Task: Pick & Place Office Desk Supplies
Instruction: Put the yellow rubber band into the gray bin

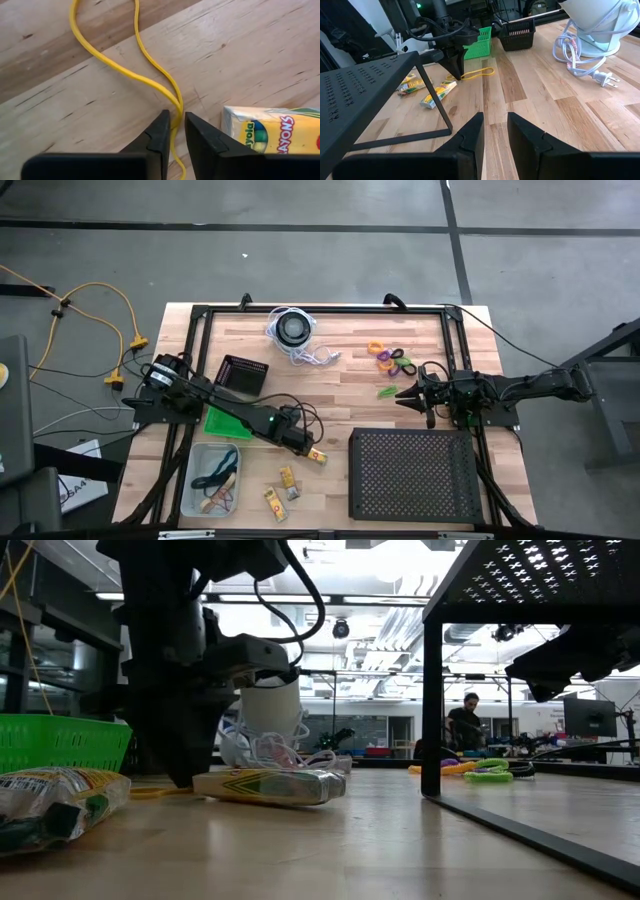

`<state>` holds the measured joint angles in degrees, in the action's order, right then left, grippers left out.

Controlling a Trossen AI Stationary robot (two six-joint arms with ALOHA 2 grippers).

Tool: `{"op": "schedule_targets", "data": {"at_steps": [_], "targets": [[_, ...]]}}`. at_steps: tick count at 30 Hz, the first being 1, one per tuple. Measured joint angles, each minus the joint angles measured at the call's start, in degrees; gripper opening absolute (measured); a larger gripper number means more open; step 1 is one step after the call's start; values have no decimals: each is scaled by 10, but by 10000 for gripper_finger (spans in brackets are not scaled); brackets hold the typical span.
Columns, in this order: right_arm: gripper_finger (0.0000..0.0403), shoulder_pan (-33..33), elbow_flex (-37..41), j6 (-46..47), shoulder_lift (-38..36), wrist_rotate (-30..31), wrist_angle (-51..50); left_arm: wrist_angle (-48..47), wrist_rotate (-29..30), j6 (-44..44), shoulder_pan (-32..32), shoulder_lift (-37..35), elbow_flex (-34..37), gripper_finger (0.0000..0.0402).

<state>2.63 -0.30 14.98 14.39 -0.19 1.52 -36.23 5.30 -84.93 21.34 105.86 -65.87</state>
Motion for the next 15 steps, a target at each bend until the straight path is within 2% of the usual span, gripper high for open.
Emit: {"op": "schedule_targets", "data": {"at_steps": [10,15], "targets": [[73,0,0,0,0,0,0,10,10,16,0,0,2,15],[73,0,0,0,0,0,0,23,16,28,0,0,2,11]]}}
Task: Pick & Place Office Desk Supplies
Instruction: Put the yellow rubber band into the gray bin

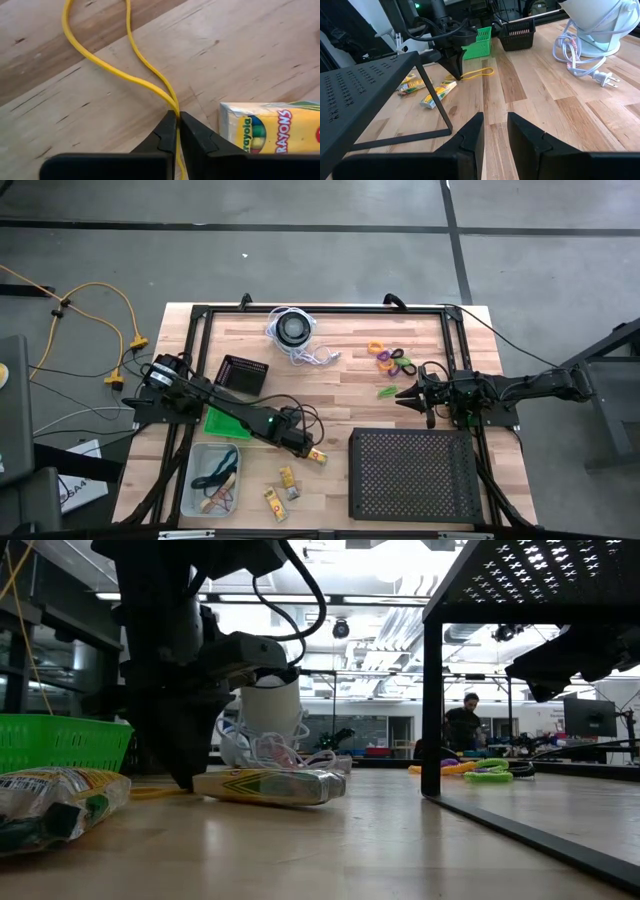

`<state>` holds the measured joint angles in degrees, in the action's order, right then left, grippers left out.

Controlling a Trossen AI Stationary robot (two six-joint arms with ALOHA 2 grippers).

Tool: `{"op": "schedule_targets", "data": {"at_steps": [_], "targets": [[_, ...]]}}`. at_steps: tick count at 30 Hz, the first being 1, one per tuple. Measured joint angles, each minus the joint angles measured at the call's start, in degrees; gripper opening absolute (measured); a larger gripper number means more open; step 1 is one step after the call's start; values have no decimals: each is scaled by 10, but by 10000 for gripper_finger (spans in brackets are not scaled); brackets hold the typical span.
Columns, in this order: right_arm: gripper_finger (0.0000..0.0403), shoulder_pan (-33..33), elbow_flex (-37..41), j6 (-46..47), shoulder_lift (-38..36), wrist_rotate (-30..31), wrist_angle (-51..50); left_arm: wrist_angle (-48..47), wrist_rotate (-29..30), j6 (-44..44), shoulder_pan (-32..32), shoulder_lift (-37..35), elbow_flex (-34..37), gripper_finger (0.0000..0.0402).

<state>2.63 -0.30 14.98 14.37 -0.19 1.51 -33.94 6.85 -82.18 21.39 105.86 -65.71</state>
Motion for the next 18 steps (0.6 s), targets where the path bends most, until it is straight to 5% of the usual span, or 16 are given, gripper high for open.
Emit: {"op": "schedule_targets", "data": {"at_steps": [9,18], "targets": [[73,0,0,0,0,0,0,12,12,30,0,0,0,13],[73,0,0,0,0,0,0,18,15,42,-2,0,-1,65]]}}
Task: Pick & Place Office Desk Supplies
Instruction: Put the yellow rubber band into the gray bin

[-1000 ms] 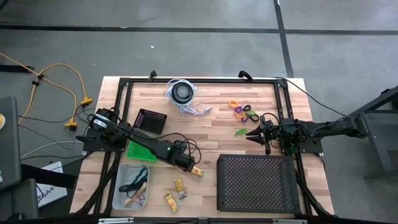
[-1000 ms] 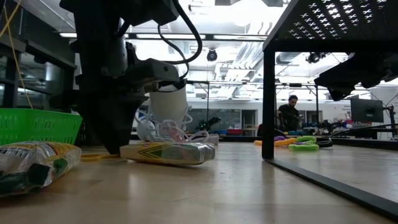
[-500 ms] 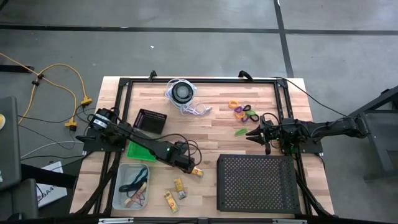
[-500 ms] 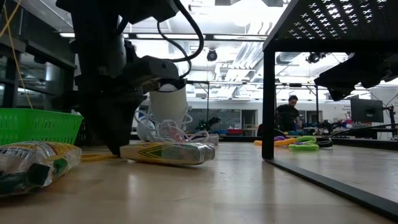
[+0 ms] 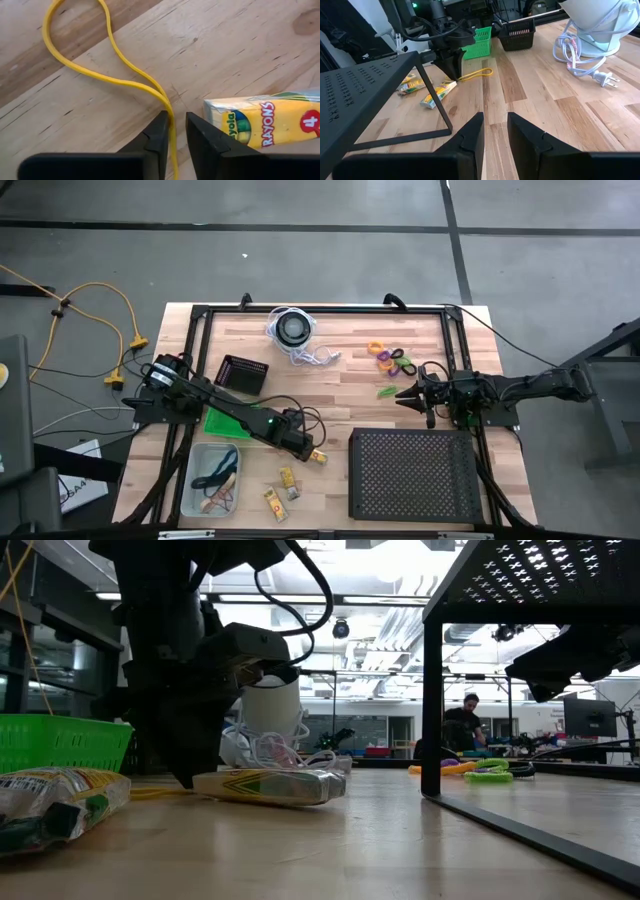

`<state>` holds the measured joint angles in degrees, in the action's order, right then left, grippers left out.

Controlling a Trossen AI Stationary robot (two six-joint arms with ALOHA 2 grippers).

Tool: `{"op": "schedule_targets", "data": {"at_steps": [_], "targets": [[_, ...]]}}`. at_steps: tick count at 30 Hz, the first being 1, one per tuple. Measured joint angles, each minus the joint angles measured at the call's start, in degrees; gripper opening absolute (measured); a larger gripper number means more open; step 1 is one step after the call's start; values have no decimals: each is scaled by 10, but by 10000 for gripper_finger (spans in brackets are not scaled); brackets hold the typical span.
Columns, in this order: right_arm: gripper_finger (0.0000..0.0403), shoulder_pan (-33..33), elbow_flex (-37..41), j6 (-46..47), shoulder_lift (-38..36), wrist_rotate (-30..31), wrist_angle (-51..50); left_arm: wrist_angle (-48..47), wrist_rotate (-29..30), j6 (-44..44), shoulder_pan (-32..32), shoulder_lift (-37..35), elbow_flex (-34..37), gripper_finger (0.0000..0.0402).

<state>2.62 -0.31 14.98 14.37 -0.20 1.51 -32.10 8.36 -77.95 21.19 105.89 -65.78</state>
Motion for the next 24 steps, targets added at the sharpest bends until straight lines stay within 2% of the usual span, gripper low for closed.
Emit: {"op": "schedule_targets", "data": {"at_steps": [24], "targets": [[73,0,0,0,0,0,0,26,13,42,-19,0,0,74]]}}
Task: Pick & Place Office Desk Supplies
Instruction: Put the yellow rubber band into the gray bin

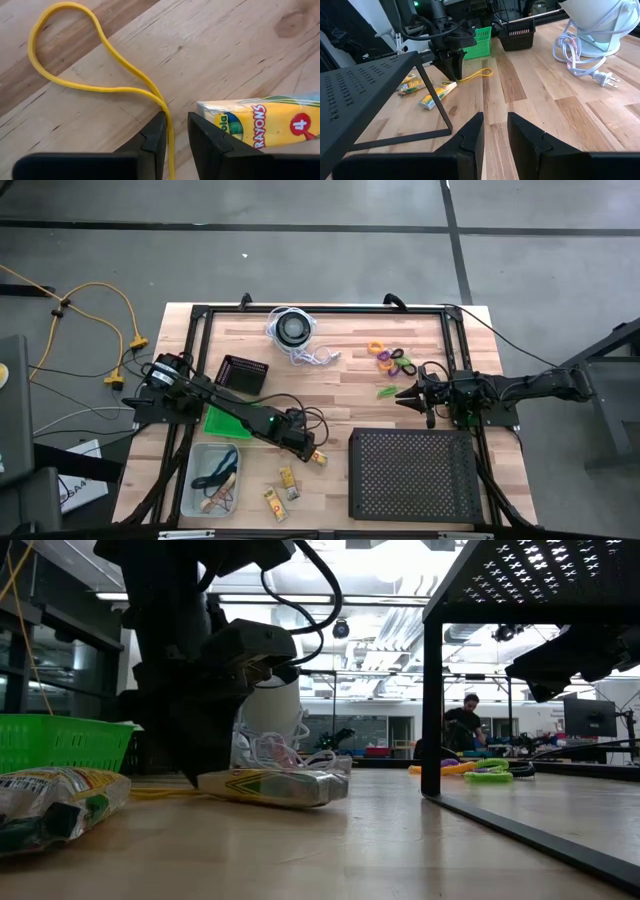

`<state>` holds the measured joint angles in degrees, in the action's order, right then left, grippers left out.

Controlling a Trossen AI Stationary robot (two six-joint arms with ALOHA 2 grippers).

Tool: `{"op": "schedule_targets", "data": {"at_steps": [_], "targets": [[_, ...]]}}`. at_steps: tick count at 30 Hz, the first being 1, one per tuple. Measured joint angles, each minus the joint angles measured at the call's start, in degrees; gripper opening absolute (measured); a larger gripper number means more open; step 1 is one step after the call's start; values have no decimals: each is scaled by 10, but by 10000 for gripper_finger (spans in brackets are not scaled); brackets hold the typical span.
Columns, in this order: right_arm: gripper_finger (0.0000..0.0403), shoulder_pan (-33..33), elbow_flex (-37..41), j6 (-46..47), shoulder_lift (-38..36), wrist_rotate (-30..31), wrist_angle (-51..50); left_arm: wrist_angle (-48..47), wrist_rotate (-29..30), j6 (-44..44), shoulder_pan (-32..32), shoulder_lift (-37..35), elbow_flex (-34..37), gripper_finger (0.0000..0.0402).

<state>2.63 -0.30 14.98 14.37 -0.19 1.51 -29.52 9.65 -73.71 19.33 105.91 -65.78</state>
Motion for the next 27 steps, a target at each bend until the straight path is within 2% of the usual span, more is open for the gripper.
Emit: {"op": "schedule_targets", "data": {"at_steps": [5,12,19,23,27], "targets": [[73,0,0,0,0,0,0,-8,3,-2,0,0,0,58],[73,0,0,0,0,0,0,-19,12,4,0,0,-1,6],[73,0,0,0,0,0,0,-18,38,29,0,0,-1,2],[73,0,0,0,0,0,0,-17,100,43,-2,-3,-1,1],[73,0,0,0,0,0,0,-19,123,49,-2,-17,-1,1]]}}
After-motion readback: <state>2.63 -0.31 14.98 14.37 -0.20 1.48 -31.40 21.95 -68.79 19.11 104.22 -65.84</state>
